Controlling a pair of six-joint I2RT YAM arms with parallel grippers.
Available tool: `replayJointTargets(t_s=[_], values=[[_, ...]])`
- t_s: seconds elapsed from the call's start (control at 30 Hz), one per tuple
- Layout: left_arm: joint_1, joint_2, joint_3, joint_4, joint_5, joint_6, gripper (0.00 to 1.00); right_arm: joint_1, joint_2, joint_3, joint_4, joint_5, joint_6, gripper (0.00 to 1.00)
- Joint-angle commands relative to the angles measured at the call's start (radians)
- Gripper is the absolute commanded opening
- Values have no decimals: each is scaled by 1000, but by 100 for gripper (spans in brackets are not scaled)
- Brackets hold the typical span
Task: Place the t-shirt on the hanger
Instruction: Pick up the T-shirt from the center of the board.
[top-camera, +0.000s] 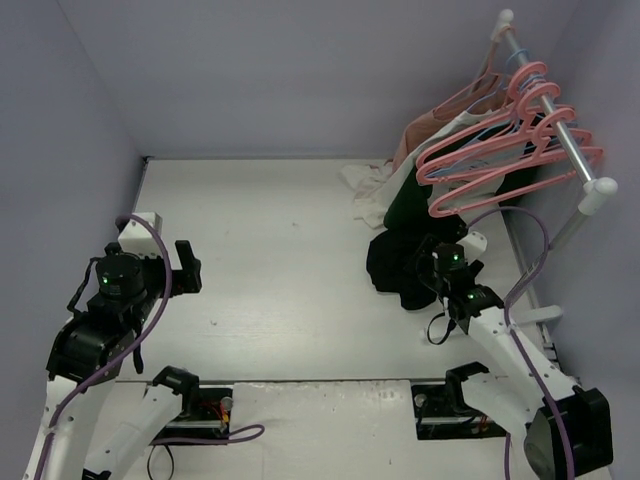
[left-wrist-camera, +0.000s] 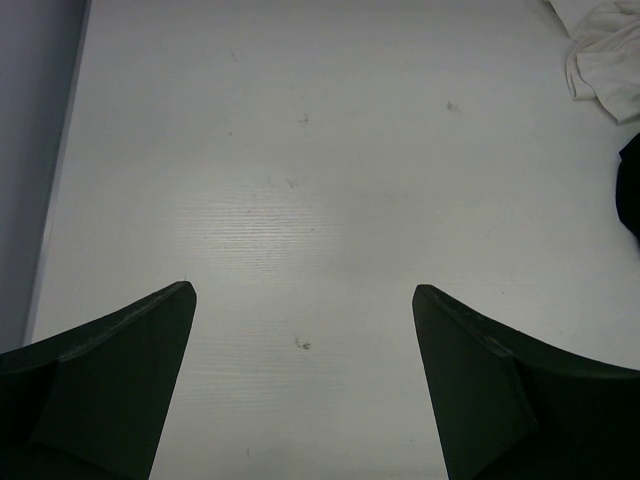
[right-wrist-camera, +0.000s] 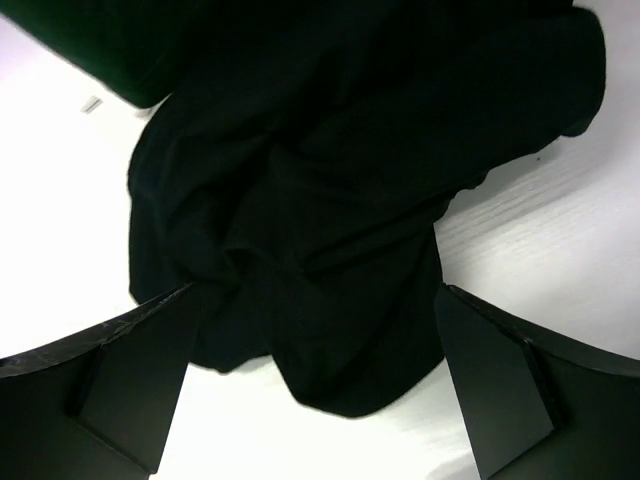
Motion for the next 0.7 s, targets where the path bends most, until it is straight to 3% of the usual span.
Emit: replayJointTargets(t_s=[0.0,0.23,0.33,0.4,0.43,0.47,0.53,0.57,0.67], values=[[-5,6,1,40,7,-7,86,2,75,-29,157,101,145,100],[-5,3,-5,29,8,-5,86,8,222,-69,252,138,212,98],[-5,-3,-9,29,1,-5,86,15,262,-92,308,127,211,91],[-5,-4,-9,28,-1,-7,86,17,279,-109,346,110,206,75],[-5,-4,-7,29,0,-8,86,18,286,-115,356,94,198,56],[-5,-4,-7,30,1,-8,86,19,290,-119,361,79,185,48],[-5,-5,-4,28,2,-9,86,21,279,-117,362,35,113,10],[-5,-7,-4,28,4,-9,86,27,262,-115,361,0,83,1],[-5,-12,-4,28,-4,-4,86,76,180,-111,355,-84,28,0]])
